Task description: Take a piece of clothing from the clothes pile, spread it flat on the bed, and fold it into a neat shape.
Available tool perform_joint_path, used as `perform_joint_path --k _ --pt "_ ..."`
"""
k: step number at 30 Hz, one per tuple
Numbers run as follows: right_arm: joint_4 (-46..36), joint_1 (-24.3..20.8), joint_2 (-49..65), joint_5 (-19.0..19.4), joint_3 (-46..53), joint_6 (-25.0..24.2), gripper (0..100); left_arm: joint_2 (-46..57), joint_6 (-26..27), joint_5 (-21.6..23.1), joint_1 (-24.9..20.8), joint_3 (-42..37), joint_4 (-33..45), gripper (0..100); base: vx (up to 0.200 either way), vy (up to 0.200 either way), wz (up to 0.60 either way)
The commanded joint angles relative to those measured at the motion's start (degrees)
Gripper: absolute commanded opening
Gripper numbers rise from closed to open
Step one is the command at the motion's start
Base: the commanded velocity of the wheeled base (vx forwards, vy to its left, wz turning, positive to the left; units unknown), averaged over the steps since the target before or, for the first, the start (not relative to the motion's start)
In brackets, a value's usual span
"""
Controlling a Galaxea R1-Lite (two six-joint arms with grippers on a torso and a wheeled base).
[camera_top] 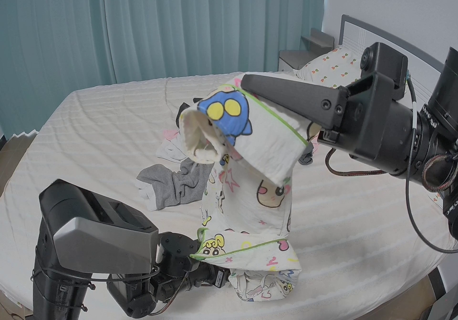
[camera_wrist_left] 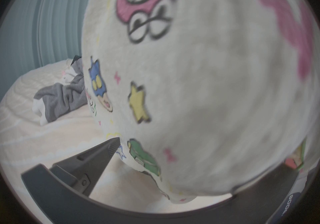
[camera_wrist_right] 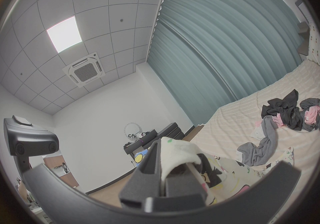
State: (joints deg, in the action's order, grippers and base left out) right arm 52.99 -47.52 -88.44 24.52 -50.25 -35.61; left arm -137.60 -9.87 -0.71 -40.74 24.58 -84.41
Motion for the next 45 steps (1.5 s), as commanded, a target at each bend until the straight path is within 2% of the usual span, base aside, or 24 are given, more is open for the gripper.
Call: perform_joint_path --k 1,7,12,17,19,23,27,32,35,36,39,42,45 --pt "0.09 1.02 0.64 0.01 1.03 -0.34 0 -1.71 -2.87 0.18 0.05 0.12 -0.58 0 0.0 0.0 0.0" --pt "0.01 3.75 1.17 0.01 2.7 -0.78 0 -1.71 -4.8 0.27 1.28 -1.46 -5.5 0 0.0 0.0 0.0" --pt "-0.08 6.47 1.78 -0.08 4.63 -0.78 0 0.57 -7.44 -0.44 3.04 -3.04 -5.59 0 0.0 0.0 0.0" --pt "-0.08 11.4 1.78 -0.08 7.27 -0.78 0 6.46 -8.06 -0.08 5.58 -8.49 -5.59 0 0.0 0.0 0.0" --pt "-0.17 14.82 1.69 -0.17 8.5 -0.78 0 10.42 -8.14 -0.08 7.08 -10.6 -5.59 0 0.0 0.0 0.0" --pt "-1.49 20.36 0.82 -0.17 10.35 -0.34 0 18.77 -10.08 -0.7 9.45 -10.95 -5.59 0 0.0 0.0 0.0" --pt "-3.86 23.44 -0.68 -0.52 11.14 -0.51 0 23.86 -10.43 -0.96 11.03 -10.69 -5.59 0 0.0 0.0 0.0" --pt "-3.07 25.99 -7.09 -7.64 10.0 -0.43 0 29.05 -10.52 -5.01 11.74 -7.09 -5.59 0 0.0 0.0 0.0" --pt "-0.35 26.86 -10.79 -11.6 5.07 -0.34 0 31.51 -10.43 -7.99 11.65 -3.48 -5.42 0 0.0 0.0 0.0" --pt "0.53 27.39 -11.93 -14.23 1.73 -0.34 0 33.01 -10.25 -8.7 11.65 -1.46 -4.71 0 0.0 0.0 0.0" --pt "0.97 27.48 -12.02 -17.92 -3.1 -0.16 0 36.96 -10.16 -8.96 11.65 2.58 0.74 0 0.0 0.0 0.0" --pt "1.76 27.04 -10.26 -19.24 -6.7 -0.16 0 40.83 -10.34 -10.02 11.47 6.89 6.36 0 0.0 0.0 0.0" --pt "2.11 25.9 -6.83 -19.42 -8.9 -0.16 0 43.55 -10.25 -11.86 11.21 10.49 8.73 0 0.0 0.0 0.0"
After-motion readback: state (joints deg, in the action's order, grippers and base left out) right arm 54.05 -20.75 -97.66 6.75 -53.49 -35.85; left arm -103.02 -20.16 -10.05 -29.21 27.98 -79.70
